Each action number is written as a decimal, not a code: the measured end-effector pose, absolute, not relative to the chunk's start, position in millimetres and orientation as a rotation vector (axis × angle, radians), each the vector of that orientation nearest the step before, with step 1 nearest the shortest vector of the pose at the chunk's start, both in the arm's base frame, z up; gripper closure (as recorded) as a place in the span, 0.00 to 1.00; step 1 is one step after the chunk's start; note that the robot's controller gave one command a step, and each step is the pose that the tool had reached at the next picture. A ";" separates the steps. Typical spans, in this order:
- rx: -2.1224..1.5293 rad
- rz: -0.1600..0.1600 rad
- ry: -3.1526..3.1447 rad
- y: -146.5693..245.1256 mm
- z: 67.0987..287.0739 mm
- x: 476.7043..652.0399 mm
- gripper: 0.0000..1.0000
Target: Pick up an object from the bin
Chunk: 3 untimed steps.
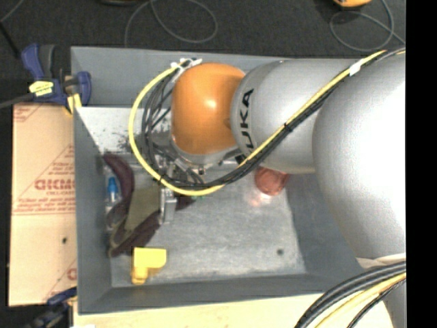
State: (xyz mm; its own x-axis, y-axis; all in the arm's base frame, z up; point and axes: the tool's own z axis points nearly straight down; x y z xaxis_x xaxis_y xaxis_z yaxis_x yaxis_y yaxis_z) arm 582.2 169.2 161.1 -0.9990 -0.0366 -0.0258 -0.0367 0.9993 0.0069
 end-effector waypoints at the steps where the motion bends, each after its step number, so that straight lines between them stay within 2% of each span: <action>1: -0.056 0.011 3.118 169.2 158.9 582.1 0.00; 2: -0.265 0.009 3.101 176.4 96.1 562.9 1.00; 3: -0.265 0.009 3.101 176.5 96.1 562.9 1.00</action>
Offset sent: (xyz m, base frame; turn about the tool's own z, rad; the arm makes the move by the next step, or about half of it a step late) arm -0.0208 0.0089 -0.0656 -0.1381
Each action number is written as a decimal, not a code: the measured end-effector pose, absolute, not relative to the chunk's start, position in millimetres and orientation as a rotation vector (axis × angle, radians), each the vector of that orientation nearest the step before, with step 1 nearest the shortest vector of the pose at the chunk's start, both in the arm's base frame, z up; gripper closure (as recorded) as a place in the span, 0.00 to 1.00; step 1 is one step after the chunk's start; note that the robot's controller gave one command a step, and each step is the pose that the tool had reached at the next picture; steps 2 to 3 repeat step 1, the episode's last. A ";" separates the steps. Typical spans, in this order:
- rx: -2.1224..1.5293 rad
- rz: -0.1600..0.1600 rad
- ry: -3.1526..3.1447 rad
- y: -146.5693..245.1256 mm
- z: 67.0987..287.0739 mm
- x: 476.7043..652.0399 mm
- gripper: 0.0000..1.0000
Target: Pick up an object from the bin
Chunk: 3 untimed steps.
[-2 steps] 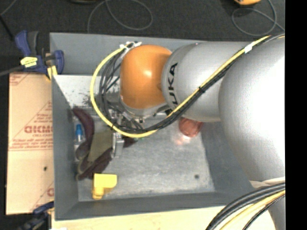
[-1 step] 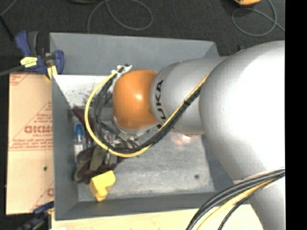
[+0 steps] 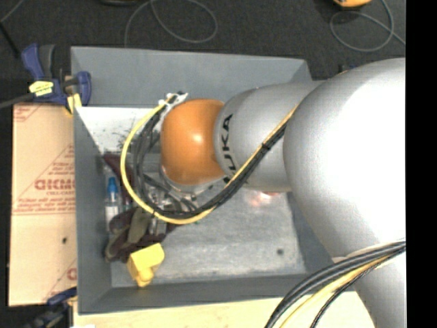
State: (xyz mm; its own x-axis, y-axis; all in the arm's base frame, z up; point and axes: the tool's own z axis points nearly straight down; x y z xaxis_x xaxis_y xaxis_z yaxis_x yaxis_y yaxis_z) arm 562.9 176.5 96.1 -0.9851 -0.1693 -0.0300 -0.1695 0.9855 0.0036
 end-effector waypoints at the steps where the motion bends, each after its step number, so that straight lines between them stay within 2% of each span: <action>1: -0.288 0.008 3.094 180.7 239.1 546.1 1.00; 3: -0.288 0.008 3.094 180.7 239.1 546.1 1.00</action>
Offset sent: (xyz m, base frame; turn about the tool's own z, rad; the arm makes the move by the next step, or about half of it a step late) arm 0.0000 0.0000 0.0000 0.0000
